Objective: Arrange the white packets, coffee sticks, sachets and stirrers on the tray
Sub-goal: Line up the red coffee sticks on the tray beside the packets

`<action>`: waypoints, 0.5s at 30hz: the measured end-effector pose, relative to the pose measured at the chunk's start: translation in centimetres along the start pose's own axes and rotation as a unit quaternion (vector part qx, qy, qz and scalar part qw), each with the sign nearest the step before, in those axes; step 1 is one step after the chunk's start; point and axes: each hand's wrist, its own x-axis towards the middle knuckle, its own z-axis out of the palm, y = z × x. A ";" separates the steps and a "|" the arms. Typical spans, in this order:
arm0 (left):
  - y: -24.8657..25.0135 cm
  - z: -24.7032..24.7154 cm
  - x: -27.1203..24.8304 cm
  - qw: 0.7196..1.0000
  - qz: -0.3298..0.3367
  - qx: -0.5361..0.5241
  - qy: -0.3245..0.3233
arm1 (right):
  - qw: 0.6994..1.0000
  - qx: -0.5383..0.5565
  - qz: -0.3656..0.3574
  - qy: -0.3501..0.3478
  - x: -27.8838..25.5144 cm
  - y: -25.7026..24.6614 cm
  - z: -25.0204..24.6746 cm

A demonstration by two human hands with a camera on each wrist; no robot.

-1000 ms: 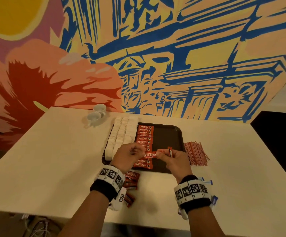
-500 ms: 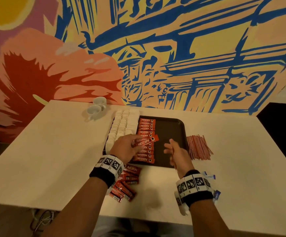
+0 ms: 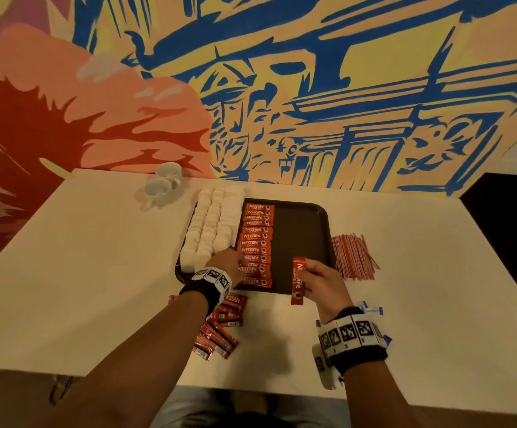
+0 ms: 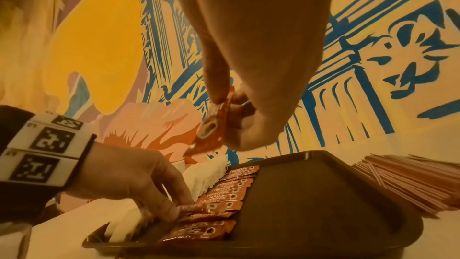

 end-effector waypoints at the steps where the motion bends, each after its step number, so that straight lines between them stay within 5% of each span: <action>1: 0.0 0.3 0.1 1.000 0.001 0.010 -0.002 | 1.000 0.014 -0.001 -0.004 -0.1 -0.1 -0.1; 15: 0.4 0.7 0.2 1.000 0.006 0.019 -0.008 | 1.000 0.020 -0.010 0.008 0.1 0.1 -1.3</action>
